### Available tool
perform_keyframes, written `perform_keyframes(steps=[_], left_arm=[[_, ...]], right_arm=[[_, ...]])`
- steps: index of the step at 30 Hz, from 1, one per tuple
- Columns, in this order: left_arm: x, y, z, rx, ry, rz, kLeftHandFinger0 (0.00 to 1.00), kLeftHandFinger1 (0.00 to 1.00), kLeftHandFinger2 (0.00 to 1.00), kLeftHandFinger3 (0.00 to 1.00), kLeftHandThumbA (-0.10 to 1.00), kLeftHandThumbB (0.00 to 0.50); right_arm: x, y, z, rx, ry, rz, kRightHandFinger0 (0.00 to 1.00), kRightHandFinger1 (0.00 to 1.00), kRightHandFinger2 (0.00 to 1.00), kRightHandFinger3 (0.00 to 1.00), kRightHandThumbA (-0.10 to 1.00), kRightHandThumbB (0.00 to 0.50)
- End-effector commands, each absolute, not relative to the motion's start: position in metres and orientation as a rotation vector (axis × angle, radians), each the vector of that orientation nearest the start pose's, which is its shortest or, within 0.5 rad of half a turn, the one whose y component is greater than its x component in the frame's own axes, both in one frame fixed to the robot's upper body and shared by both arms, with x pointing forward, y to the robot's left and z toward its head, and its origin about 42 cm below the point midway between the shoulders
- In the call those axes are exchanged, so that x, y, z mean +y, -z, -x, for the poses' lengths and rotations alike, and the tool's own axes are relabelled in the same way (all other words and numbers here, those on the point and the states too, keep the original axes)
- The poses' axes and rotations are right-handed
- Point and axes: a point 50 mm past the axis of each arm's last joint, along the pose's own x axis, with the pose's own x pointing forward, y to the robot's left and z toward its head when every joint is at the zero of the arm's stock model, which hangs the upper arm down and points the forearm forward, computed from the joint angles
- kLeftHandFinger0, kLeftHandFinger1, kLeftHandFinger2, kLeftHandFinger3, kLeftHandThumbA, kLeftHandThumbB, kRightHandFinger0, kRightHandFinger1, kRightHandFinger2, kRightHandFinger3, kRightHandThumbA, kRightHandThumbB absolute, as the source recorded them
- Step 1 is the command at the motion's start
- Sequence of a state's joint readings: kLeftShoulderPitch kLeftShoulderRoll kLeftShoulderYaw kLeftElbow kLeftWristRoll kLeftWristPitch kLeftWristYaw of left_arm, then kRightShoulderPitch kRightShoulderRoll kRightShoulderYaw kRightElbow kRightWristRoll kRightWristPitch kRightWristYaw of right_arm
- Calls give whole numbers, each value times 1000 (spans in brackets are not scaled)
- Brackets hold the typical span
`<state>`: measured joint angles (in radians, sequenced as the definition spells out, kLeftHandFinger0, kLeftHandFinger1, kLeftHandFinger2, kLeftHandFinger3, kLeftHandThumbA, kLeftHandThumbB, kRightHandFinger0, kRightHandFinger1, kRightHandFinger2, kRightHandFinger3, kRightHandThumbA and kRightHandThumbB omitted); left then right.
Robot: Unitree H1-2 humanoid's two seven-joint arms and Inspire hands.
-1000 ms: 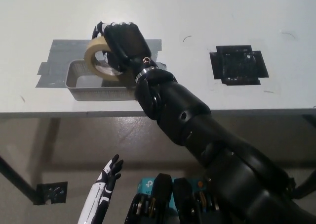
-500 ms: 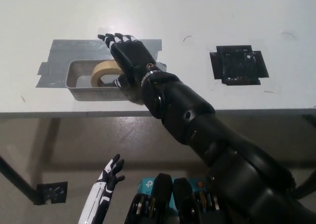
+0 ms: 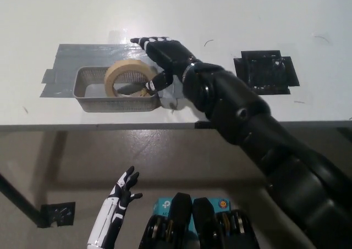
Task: The robot picks the tape placed on the black area with right hand and places it in the small grey container.
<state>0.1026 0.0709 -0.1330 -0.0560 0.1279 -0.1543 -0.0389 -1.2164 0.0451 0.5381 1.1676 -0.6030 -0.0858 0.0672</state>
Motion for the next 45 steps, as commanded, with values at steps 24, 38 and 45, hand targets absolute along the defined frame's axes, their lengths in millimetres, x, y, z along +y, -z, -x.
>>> perform_keyframes(steps=[24, 38, 45], left_arm=[[211, -102, -268, -147, 134, -176, 1000, 1000, 1000, 1000, 1000, 134], [207, -90, -275, -122, 108, -123, 1000, 1000, 1000, 1000, 1000, 63], [208, -89, -268, -106, 101, -106, 1000, 1000, 1000, 1000, 1000, 40]], right_arm=[[-255, -372, -300, -441, -842, 451, 1000, 1000, 1000, 1000, 1000, 338], [-247, -244, -236, -417, -277, -23, 1000, 1000, 1000, 1000, 1000, 130], [-237, -159, -253, -259, -32, -17, 1000, 1000, 1000, 1000, 896, 0]])
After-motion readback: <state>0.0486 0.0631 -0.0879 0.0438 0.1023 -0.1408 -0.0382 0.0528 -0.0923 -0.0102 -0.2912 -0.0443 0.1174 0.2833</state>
